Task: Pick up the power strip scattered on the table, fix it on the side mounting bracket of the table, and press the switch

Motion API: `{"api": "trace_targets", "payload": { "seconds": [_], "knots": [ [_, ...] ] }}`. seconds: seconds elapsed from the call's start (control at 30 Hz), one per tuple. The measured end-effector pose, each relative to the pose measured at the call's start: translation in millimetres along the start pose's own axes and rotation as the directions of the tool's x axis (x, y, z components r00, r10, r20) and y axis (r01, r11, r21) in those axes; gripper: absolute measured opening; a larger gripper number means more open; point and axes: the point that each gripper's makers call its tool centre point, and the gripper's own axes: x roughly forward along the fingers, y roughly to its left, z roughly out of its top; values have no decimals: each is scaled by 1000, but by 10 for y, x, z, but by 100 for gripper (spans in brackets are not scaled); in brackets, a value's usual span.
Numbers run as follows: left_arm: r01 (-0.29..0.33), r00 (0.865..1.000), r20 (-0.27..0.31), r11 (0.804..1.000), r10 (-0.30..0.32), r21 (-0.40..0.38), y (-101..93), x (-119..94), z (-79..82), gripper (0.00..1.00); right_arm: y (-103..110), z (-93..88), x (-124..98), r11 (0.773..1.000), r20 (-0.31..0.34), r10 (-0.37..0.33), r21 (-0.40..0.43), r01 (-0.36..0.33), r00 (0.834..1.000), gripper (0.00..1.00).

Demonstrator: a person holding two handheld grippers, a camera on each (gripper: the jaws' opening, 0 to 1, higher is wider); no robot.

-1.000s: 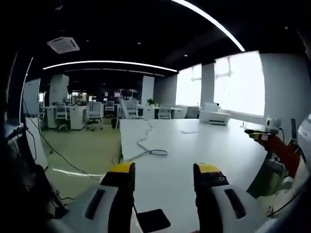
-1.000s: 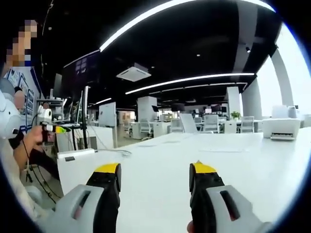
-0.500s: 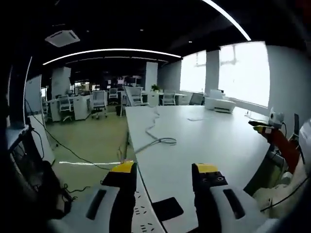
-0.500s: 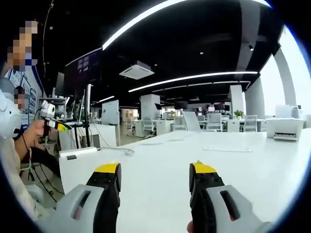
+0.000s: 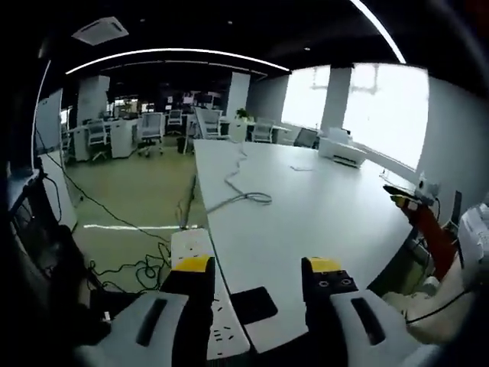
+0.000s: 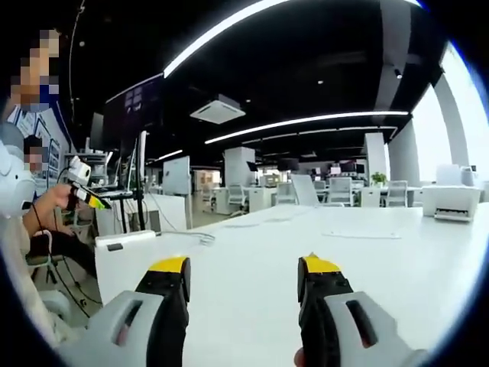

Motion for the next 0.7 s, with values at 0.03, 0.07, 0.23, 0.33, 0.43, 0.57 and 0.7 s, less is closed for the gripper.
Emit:
{"api": "trace_targets", "payload": {
  "seconds": [0.03, 0.07, 0.23, 0.33, 0.43, 0.57, 0.7],
  "knots": [
    [-4, 1000, -4, 1000, 4, 1, 7, -3, -8, 50, -2, 0, -1, 1000, 0, 0, 0, 0, 1000, 53],
    [-13, 1000, -21, 1000, 13, 5, 22, -7, -46, 50, -5, 4, -4, 1000, 1, -1, 1, 1, 1000, 53],
    [-31, 997, -69, 1000, 32, 3, 55, -1, -161, 49, -6, 7, -5, 1000, 2, 0, 0, 0, 1000, 53],
    [-44, 994, -103, 999, 44, 2, 75, 10, -246, 49, 6, -8, 3, 1000, -1, 6, 0, -6, 1000, 53],
    [-57, 991, -125, 998, 56, -4, 108, 7, -302, 49, 4, -14, -1, 1000, -2, 7, 1, -7, 1000, 53],
    [-68, 989, -135, 998, 66, -10, 138, -4, -360, 47, -7, -18, -6, 1000, -2, 7, 3, -7, 1000, 53],
    [-78, 984, -159, 997, 75, -16, 174, 0, -451, 48, -15, -31, -4, 1000, -8, 9, 6, -9, 1000, 53]
  ]
}}
